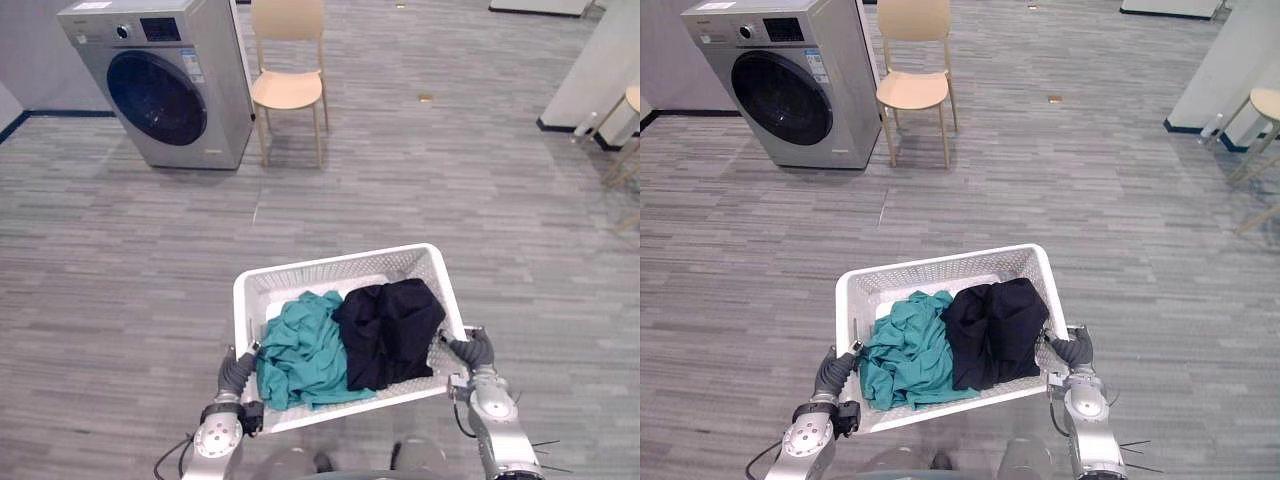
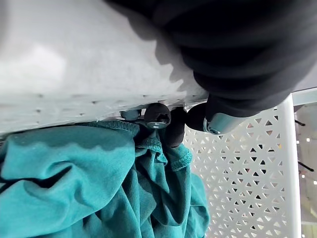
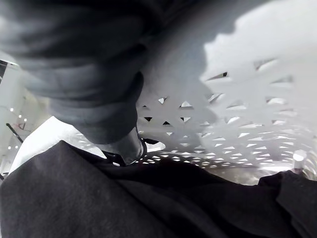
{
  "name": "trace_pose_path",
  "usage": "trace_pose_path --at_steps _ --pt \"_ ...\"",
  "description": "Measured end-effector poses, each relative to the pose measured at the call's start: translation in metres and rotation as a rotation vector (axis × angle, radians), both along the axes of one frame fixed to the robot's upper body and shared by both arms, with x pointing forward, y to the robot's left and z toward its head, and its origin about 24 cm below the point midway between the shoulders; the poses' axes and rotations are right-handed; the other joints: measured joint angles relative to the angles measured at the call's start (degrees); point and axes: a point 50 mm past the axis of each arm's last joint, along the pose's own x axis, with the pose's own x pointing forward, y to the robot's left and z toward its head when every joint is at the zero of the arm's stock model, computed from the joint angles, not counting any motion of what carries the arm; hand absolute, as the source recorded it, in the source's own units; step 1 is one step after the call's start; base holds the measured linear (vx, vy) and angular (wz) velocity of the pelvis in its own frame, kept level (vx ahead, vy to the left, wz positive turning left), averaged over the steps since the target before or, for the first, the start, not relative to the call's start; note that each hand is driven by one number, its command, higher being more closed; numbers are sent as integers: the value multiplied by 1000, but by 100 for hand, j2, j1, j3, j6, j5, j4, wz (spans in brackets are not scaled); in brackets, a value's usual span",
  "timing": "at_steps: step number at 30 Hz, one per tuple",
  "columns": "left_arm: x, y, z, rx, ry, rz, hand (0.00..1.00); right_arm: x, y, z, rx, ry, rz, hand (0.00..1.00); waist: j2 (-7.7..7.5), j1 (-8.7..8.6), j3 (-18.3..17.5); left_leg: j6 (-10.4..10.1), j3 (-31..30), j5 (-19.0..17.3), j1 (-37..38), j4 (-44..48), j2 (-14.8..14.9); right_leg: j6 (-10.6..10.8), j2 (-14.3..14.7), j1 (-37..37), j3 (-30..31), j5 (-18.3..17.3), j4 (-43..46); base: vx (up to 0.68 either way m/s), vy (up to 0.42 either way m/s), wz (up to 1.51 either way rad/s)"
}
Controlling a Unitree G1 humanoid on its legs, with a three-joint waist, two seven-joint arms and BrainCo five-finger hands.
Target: Pick up the laundry basket with both hands and put the clothes into the washing machine.
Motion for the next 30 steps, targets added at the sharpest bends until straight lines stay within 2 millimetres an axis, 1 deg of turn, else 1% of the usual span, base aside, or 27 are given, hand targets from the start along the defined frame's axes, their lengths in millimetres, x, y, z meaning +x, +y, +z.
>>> trace_pose_path --at_steps 1,2,3,4,5,7,8,9,10,11,12,13,15,16,18,19,20,21,22,23,24,25,26,27,28,29,30 --pt "4 0 1 4 -9 -8 100 0 -1 2 -1 -11 -3 100 15 -64 9 -82 -150 -49 277 -208 30 7 195 -282 -98 59 -1211 755 -53 74" --pt "7 -2 1 6 -11 -23 100 -3 -3 2 -1 -9 -13 100 -27 -116 5 -166 -282 -95 587 -398 21 220 369 -309 -67 568 -3000 775 -77 83" --pt "7 -2 1 10 -11 -30 100 -5 -4 2 -1 -7 -19 100 -94 -174 0 -232 -380 -138 758 -484 -24 333 373 -321 -3 813 -3631 781 -130 94" --pt "6 -2 0 15 -2 -37 100 -7 -4 0 -2 0 -20 100 -242 -230 -31 -426 -581 -310 1087 -601 -138 445 379 -444 280 1167 -4200 695 -154 98" --pt "2 -5 -4 9 18 -39 100 -11 -5 -3 -7 19 -20 100 -232 -311 -91 -507 -782 -607 1432 -537 -89 40 480 -497 594 1698 -3956 710 -168 98" --pt "-4 -12 -11 -19 46 -24 100 -17 -10 -6 -24 46 -23 100 35 -332 -271 -606 -920 -721 1512 -172 205 -186 663 -575 567 1957 -3306 685 -169 54" --pt "-7 -13 -12 -29 56 -17 100 -17 -11 0 -36 27 -20 100 287 -305 -305 -707 -908 -660 992 1251 515 -276 762 -493 329 1417 -2900 750 -208 38" --pt "-7 -14 -12 -38 54 -12 100 -18 -12 3 -43 15 -18 100 408 -332 -258 -937 -880 -498 667 2064 658 -278 816 -330 211 1256 -2837 870 -251 48" --pt "-6 -15 -11 -48 47 -4 100 -20 -13 9 -56 0 -13 100 546 -317 -210 -1200 -849 205 152 3303 931 -374 955 -62 90 1031 -2826 695 -202 29" --pt "-9 -13 -9 -55 42 6 100 -23 -11 16 -59 -25 -10 100 582 -167 -213 -1305 -653 882 -477 4688 1357 -488 1111 325 43 747 -2878 690 -185 22" --pt "-9 -13 -5 -56 25 0 100 -25 -11 20 -61 -41 -18 100 582 -116 -189 -1141 -481 752 -928 5451 1676 -530 1201 717 -53 595 -3022 819 -195 23" --pt "-8 -14 -1 -56 4 -13 100 -28 -12 24 -68 -57 -33 100 463 -29 -135 -841 -262 556 -1404 5847 1822 -530 1197 1281 -97 438 -3285 663 -143 33" --pt "-6 -14 3 -58 -22 -16 100 -27 -12 30 -76 -86 -40 100 283 51 -121 -628 91 65 -2081 5427 1795 -492 1135 2012 -106 376 -3912 612 -96 21" --pt "-5 -15 7 -61 -40 -19 100 -26 -13 33 -80 -99 -46 100 178 145 -191 -608 229 -121 -2452 4569 1649 -450 1061 2246 -95 350 -4219 569 -21 1" --pt "-3 -15 10 -60 -59 -22 100 -21 -14 35 -76 -114 -49 100 148 218 -159 -740 53 -74 -2795 3067 1299 -288 917 2606 -32 237 -4467 608 83 -15" --pt "-3 -16 10 -62 -58 -23 100 -18 -14 31 -73 -101 -48 100 135 290 -154 -1085 -206 209 -2847 1794 1055 -114 782 2846 63 110 -4578 634 175 -37" --pt "-5 -15 8 -58 -45 -20 100 -16 -13 25 -64 -80 -46 100 128 332 -143 -1280 -320 882 -2781 1148 924 40 680 3108 180 -50 -4696 740 249 -46" --pt "-7 -14 6 -53 -34 -19 100 -16 -13 21 -60 -64 -43 100 96 350 -157 -1268 -278 1230 -2680 1161 858 120 638 3233 279 -121 -4726 625 237 -33" --pt "-5 -12 5 -39 -22 -25 100 -14 -11 15 -46 -40 -45 100 -9 289 -206 -945 -140 976 -2681 1558 725 167 367 3359 407 -170 -4696 763 324 -23" --pt "-4 -13 5 -37 -20 -28 100 -15 -11 14 -44 -38 -47 100 -18 280 -205 -803 -45 544 -2777 2093 736 197 250 3285 598 -162 -4323 655 286 -18" --pt "-5 -13 5 -36 -16 -30 100 -15 -11 13 -43 -35 -48 100 -49 284 -209 -775 18 377 -2756 2256 724 219 222 3196 709 -175 -4018 624 292 -39" --pt "-5 -13 4 -32 -13 -33 100 -15 -11 12 -40 -31 -47 100 -174 299 -203 -687 240 106 -2572 2368 682 350 34 2830 903 -156 -2982 586 265 -46" --pt "-4 -11 5 -17 -14 -41 100 -13 -9 11 -30 -30 -44 100 -308 275 -187 -613 374 -141 -2223 2258 567 722 -175 2259 1073 155 -1604 581 245 -44" --pt "-2 -9 5 -9 -18 -46 100 -13 -8 10 -21 -26 -44 100 -358 249 -164 -578 407 -255 -2022 2191 518 718 -305 1988 1096 269 -886 569 201 -42" --pt "-2 -7 5 3 -14 -49 100 -13 -6 5 -8 -8 -49 100 -391 240 -142 -559 519 -427 -1509 1997 468 516 -483 1554 902 186 288 557 154 -52" --pt "-4 -5 4 15 -2 -46 100 -15 -4 2 -2 5 -47 100 -323 210 -142 -556 571 -504 -926 1620 453 195 -549 1246 589 9 770 530 139 -56" --pt "-4 -3 4 21 0 -48 100 -14 -3 1 -1 7 -40 100 -282 174 -159 -559 604 -516 -678 1403 457 65 -539 1069 422 -71 792 491 131 -49"
